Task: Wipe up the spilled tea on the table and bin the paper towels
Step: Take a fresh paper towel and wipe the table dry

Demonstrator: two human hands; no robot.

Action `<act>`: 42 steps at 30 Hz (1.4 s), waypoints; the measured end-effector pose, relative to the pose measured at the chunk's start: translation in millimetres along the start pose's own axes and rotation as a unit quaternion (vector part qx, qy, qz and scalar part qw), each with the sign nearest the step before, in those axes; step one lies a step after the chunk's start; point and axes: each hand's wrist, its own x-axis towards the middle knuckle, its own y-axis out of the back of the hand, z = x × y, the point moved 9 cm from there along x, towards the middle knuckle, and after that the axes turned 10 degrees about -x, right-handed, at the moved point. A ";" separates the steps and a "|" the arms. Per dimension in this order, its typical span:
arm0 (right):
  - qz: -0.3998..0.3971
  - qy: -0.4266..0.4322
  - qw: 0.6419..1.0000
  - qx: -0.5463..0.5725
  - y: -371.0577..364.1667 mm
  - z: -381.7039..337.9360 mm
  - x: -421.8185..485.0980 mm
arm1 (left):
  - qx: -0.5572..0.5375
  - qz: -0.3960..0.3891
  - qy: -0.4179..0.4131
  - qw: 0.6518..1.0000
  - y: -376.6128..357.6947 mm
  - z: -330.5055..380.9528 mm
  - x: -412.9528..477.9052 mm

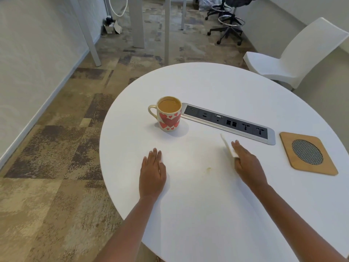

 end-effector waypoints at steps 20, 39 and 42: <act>-0.139 -0.018 0.989 -0.041 -99.1 -113.3 57.6 | 0.011 -0.011 -0.018 1.000 -4.1 -1.2 25.5; -0.269 0.399 0.871 -0.096 -75.4 -79.6 4.7 | -0.017 -0.002 -0.009 1.000 -0.5 -1.6 22.3; -0.267 0.375 0.884 -0.089 -67.5 -55.4 -1.2 | -0.016 -0.002 -0.008 1.000 -0.1 -2.3 21.4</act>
